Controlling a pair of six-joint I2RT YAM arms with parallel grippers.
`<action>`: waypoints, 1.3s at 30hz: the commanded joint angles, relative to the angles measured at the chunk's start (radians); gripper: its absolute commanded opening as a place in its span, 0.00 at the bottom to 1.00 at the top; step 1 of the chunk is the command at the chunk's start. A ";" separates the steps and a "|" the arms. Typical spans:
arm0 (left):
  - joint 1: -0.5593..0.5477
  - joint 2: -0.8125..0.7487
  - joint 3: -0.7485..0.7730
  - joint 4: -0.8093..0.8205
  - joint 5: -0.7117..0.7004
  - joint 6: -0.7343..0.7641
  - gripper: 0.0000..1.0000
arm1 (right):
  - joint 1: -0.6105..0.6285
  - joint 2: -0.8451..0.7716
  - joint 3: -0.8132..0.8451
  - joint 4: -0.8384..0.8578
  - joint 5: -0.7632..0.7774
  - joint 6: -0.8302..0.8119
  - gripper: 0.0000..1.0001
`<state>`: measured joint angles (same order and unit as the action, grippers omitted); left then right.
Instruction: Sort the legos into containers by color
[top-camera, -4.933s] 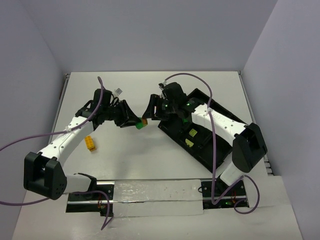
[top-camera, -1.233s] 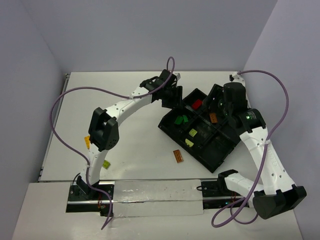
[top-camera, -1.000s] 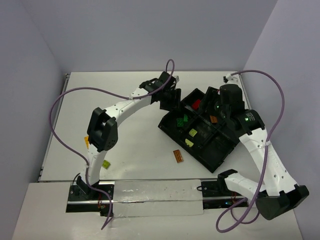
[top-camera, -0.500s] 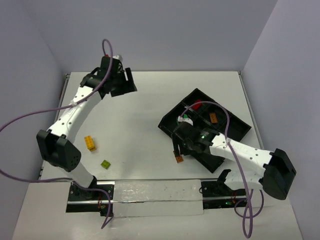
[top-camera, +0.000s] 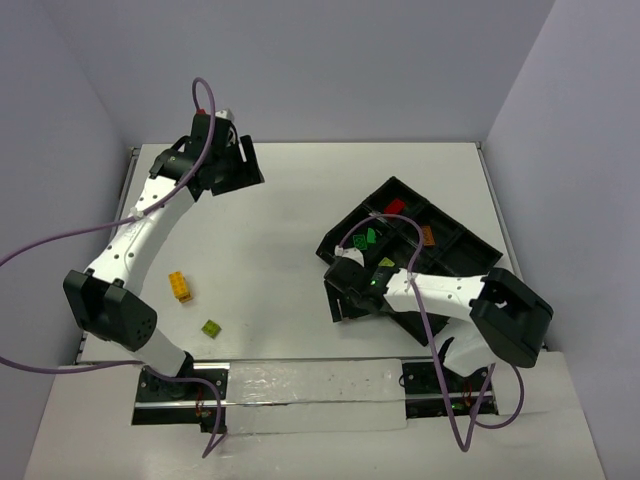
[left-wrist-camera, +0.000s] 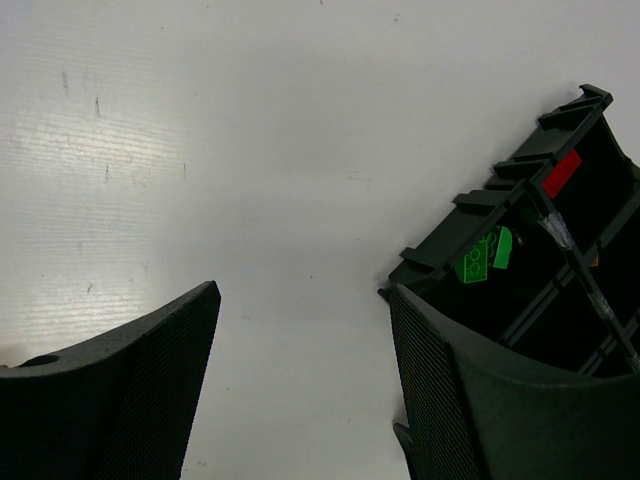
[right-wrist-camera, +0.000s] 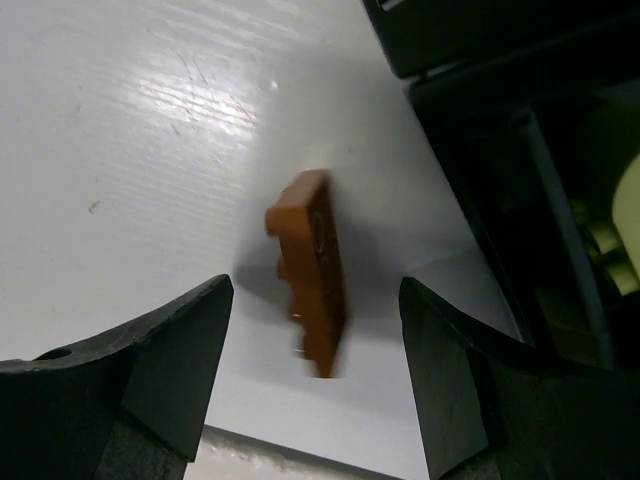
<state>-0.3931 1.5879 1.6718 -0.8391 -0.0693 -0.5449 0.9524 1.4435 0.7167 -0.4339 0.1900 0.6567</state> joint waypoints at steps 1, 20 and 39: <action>0.002 0.012 0.007 -0.010 -0.026 0.000 0.76 | 0.008 0.055 -0.001 0.074 0.028 0.008 0.74; 0.003 0.015 -0.006 -0.003 -0.038 0.009 0.75 | 0.035 -0.027 0.159 -0.052 0.096 -0.060 0.01; 0.051 -0.049 -0.053 -0.019 -0.069 0.029 0.75 | -0.668 -0.422 0.277 -0.343 0.355 0.011 0.00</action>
<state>-0.3499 1.5883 1.6280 -0.8612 -0.1337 -0.5343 0.4060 1.0551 1.0412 -0.7060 0.5128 0.6230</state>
